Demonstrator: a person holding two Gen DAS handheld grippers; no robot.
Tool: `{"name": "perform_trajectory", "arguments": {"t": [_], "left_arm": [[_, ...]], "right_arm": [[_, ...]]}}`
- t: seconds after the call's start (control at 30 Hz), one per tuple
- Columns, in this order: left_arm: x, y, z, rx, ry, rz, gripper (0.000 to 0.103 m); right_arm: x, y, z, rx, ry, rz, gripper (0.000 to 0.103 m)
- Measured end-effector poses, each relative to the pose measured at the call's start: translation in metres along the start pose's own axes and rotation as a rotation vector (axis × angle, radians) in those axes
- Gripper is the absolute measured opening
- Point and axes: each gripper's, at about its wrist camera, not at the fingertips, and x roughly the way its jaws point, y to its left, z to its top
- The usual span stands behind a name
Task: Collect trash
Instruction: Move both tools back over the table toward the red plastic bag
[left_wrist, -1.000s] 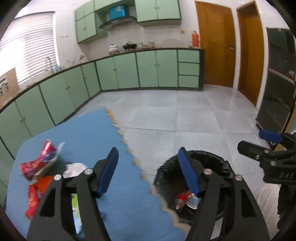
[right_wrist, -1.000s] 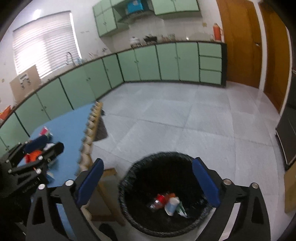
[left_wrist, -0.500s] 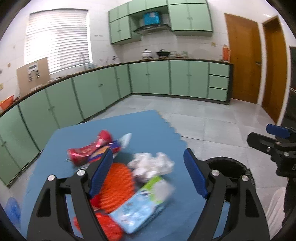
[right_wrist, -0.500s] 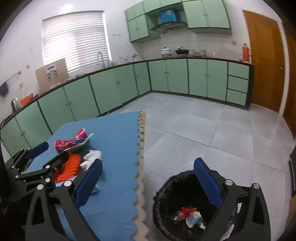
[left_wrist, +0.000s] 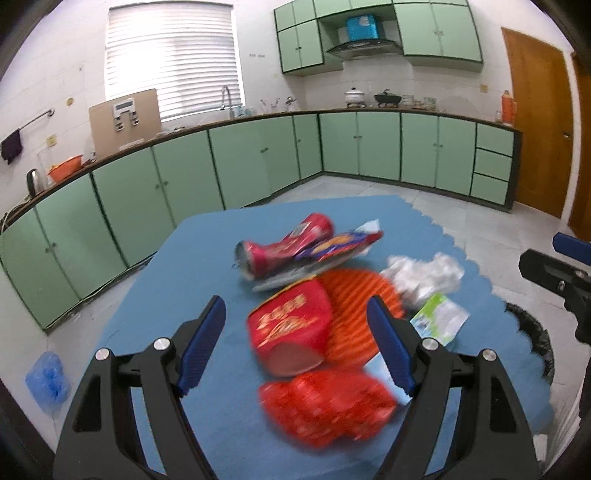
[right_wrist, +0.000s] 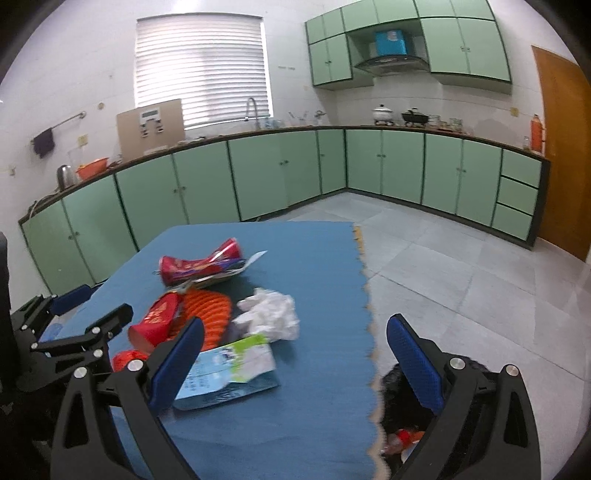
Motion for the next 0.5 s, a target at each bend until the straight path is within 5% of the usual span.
{"name": "perform_trajectory", "arguments": {"t": [0.5], "left_arm": [[0.004,0.028,-0.052,-0.031,0.079,-0.012,0.076]], "right_arm": [[0.021,0.024,-0.023,-0.019,0.047,-0.007,0.094]]}}
